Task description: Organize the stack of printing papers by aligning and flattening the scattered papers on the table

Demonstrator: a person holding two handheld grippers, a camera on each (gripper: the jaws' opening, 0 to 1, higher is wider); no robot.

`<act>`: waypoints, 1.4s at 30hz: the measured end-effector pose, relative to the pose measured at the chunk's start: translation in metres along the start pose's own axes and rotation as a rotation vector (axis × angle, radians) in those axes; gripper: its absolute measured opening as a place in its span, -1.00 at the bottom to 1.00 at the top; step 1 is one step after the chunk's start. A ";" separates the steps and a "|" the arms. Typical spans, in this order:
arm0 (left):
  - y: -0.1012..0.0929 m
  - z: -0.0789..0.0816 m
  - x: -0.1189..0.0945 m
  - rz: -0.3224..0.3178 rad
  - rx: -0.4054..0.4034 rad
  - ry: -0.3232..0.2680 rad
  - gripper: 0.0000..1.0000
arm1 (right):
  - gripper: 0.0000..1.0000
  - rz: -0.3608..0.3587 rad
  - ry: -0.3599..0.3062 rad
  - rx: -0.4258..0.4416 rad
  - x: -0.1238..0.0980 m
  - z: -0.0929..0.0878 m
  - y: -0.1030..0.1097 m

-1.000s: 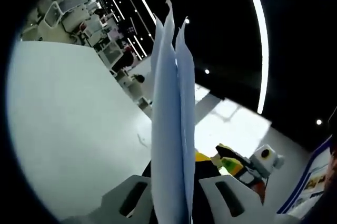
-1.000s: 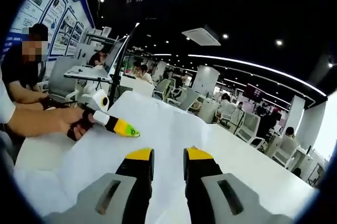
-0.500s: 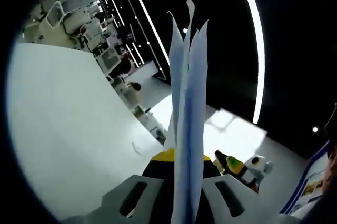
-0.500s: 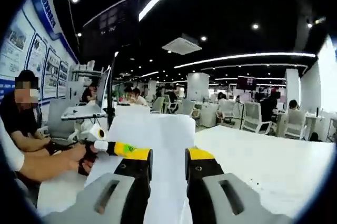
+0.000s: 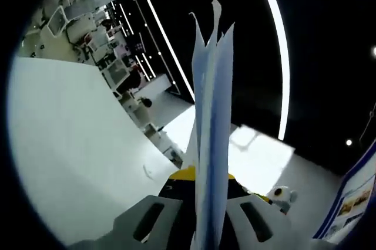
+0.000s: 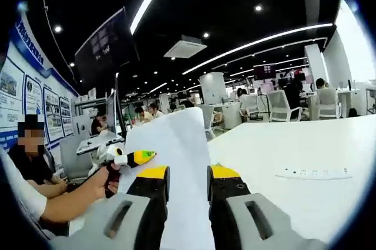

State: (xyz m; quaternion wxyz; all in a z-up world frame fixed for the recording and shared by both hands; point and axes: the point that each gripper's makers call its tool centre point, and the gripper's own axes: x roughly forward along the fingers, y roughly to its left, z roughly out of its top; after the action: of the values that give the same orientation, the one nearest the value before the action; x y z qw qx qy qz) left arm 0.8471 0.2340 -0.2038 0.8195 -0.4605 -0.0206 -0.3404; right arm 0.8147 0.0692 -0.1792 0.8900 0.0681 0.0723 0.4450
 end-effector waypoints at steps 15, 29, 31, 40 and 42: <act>0.002 0.015 -0.002 -0.018 -0.004 -0.056 -0.88 | -0.43 -0.081 0.046 -0.001 -0.061 -0.043 -0.016; -0.001 0.015 -0.006 -0.037 -0.012 -0.086 -0.88 | -0.17 -0.112 0.091 0.109 -0.090 -0.061 -0.014; -0.003 0.018 -0.007 -0.043 -0.015 -0.095 -0.88 | -0.09 -0.131 0.093 0.093 -0.094 -0.063 -0.018; 0.010 0.024 -0.008 -0.034 -0.035 -0.124 -0.88 | 0.38 -0.183 0.067 0.005 -0.115 -0.050 -0.021; 0.011 0.024 -0.008 -0.028 -0.036 -0.128 -0.88 | 0.41 -0.196 0.074 -0.046 -0.121 -0.050 -0.019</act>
State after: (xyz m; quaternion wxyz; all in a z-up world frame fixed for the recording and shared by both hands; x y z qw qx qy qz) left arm 0.8544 0.2608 -0.2008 0.8031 -0.4959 -0.0733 -0.3220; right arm 0.7486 -0.0366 -0.2235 0.9274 0.0236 0.1013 0.3594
